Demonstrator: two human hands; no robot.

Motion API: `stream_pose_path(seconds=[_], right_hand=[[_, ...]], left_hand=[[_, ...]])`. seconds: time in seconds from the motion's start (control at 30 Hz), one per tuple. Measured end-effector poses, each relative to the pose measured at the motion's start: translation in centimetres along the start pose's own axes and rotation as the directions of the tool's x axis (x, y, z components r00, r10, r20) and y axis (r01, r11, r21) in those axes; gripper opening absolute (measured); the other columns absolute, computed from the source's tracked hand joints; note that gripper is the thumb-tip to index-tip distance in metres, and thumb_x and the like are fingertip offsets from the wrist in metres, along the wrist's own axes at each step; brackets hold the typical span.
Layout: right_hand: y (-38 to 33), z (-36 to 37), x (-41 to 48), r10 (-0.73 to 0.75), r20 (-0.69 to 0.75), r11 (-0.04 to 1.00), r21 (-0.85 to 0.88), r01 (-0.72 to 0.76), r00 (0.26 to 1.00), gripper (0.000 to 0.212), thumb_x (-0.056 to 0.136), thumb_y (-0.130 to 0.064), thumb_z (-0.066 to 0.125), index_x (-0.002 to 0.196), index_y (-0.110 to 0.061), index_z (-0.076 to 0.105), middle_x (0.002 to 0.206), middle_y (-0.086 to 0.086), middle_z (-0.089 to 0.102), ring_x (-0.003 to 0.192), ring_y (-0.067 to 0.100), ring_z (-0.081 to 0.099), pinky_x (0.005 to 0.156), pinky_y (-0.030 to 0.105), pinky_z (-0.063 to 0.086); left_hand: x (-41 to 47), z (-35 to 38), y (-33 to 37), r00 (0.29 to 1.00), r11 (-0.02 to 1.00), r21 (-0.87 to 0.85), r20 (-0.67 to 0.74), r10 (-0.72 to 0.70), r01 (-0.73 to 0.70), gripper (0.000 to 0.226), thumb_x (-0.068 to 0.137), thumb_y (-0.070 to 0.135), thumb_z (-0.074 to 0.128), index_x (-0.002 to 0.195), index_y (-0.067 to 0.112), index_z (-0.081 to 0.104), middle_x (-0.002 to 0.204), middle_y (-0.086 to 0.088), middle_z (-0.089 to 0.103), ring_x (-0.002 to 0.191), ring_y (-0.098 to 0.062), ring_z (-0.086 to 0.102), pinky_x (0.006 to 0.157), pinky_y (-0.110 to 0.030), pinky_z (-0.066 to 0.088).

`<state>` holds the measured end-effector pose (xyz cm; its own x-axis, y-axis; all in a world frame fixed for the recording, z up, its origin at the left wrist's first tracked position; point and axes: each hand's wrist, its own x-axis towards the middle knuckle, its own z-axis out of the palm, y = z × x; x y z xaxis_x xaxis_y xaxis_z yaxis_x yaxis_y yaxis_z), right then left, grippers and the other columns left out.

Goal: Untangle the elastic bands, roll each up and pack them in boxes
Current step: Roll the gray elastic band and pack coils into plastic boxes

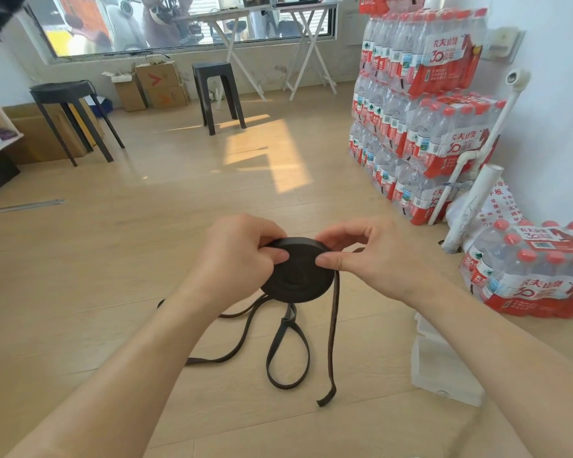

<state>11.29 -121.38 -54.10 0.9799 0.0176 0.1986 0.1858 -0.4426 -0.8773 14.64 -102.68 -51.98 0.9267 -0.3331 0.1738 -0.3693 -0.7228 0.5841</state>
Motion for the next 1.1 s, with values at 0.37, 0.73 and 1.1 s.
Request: stream_pose_path(seconds=[0.37, 0.73, 1.1], right_hand=[[0.1, 0.5, 0.0, -0.062, -0.069, 0.980, -0.195, 0.047, 0.996, 0.011, 0.077, -0.015, 0.079, 0.086, -0.018, 0.076, 0.073, -0.007, 0.069, 0.065, 0.004, 0.061, 0.061, 0.010, 0.046], [0.0, 1.1, -0.3, -0.207, 0.026, 0.919, -0.338, 0.203, 0.978, 0.012, 0.078, -0.013, 0.075, 0.090, -0.016, 0.075, 0.075, -0.009, 0.067, 0.073, 0.009, 0.061, 0.065, 0.012, 0.043], [-0.4, -0.4, -0.2, 0.076, -0.062, 0.993, 0.089, -0.071, 0.995, 0.012, 0.077, -0.008, 0.078, 0.088, -0.012, 0.074, 0.077, 0.001, 0.072, 0.060, -0.001, 0.062, 0.056, 0.012, 0.049]], left_hand=[[0.2, 0.3, -0.6, 1.000, 0.984, -0.178, -0.023, -0.022, 0.017, 0.035, 0.081, 0.007, 0.070, 0.068, 0.038, 0.061, 0.070, 0.018, 0.066, 0.073, -0.003, 0.065, 0.070, -0.021, 0.055], [0.0, 1.3, -0.7, 0.985, 0.980, 0.145, 0.127, 0.120, -0.138, 0.007, 0.087, 0.024, 0.063, 0.092, 0.027, 0.067, 0.074, 0.008, 0.065, 0.074, -0.012, 0.059, 0.069, -0.033, 0.051], [0.2, 0.9, -0.5, 0.987, 0.852, -0.503, 0.131, -0.091, 0.145, 0.011, 0.090, 0.009, 0.061, 0.090, 0.017, 0.068, 0.083, -0.005, 0.074, 0.078, -0.020, 0.071, 0.071, -0.039, 0.060]])
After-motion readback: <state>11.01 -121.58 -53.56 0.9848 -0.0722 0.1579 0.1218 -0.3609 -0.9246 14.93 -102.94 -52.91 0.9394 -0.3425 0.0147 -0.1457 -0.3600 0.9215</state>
